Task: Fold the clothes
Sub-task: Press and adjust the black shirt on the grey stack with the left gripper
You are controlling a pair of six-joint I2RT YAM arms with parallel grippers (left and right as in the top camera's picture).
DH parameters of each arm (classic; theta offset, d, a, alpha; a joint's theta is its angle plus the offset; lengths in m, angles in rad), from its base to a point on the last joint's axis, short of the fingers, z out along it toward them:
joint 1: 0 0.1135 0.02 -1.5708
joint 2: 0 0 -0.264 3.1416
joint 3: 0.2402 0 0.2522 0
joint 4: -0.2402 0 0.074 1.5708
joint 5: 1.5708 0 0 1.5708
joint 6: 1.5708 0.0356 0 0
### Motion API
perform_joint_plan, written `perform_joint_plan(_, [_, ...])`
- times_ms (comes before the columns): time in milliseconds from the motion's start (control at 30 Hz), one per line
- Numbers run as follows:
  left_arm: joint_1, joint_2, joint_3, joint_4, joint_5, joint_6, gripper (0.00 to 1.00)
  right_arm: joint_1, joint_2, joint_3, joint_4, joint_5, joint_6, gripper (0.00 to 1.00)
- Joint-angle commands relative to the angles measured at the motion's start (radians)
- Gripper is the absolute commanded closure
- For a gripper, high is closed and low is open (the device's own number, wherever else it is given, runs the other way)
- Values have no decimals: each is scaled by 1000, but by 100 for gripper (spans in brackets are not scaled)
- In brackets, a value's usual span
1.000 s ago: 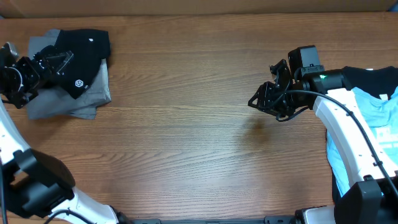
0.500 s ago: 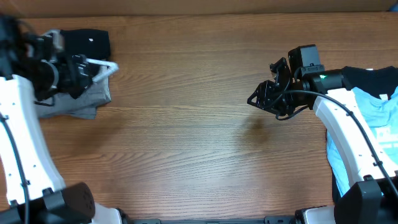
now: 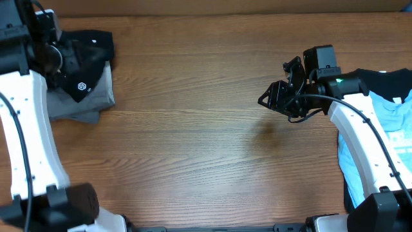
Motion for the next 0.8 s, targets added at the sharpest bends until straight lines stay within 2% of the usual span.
perform_joint_plan(0, [36, 126, 10, 52, -16, 1, 73, -4, -27, 21, 4, 6, -6, 53])
perform_joint_plan(67, [48, 209, 10, 95, -14, 2, 87, -4, -27, 21, 4, 6, -6, 53])
perform_joint_plan(133, [57, 285, 10, 138, -1, -1, 92, -4, -27, 21, 1, 6, -6, 53])
perform_joint_plan(300, [89, 450, 10, 265, 152, -2, 85, -4, -27, 21, -19, 6, -6, 53])
perform_joint_plan(400, [110, 522, 10, 309, 192, -29, 83, -4, -27, 21, -27, 6, -5, 53])
perform_joint_plan(467, [127, 568, 10, 324, 192, -54, 83, -4, -27, 21, -35, 6, -2, 53])
perform_joint_plan(533, [148, 603, 10, 322, 212, -64, 87, -4, -27, 21, -40, 6, -2, 53])
perform_joint_plan(600, [169, 618, 10, 320, 274, -62, 90, -4, -27, 21, -42, 6, -3, 53])
perform_joint_plan(767, [217, 575, 58, 294, 394, -60, 87, -4, -27, 21, -42, 6, -3, 53])
